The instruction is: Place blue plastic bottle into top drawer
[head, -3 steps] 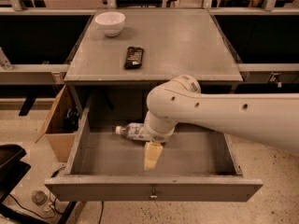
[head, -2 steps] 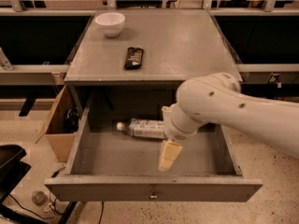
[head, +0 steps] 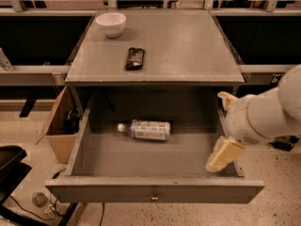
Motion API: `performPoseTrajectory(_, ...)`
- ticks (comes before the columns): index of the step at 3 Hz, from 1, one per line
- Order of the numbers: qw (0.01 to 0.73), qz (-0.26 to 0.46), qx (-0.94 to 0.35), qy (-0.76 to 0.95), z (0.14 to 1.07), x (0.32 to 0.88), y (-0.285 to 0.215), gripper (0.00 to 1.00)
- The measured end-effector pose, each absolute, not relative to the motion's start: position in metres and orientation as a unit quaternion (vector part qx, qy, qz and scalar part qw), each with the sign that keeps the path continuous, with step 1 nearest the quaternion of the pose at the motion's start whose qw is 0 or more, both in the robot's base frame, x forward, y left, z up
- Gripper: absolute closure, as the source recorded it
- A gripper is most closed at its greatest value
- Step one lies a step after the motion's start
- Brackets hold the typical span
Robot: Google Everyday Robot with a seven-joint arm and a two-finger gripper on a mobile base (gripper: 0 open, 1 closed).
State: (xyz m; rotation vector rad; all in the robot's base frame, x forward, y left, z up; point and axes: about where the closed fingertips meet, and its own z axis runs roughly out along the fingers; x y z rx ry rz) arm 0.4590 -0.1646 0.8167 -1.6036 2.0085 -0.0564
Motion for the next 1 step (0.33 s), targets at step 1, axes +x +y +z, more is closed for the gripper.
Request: performPoseTrajectory(1, 0.303, -0.077, -0.577, 0.754, 0.8524, 0.4350, -0.1948, 0.00)
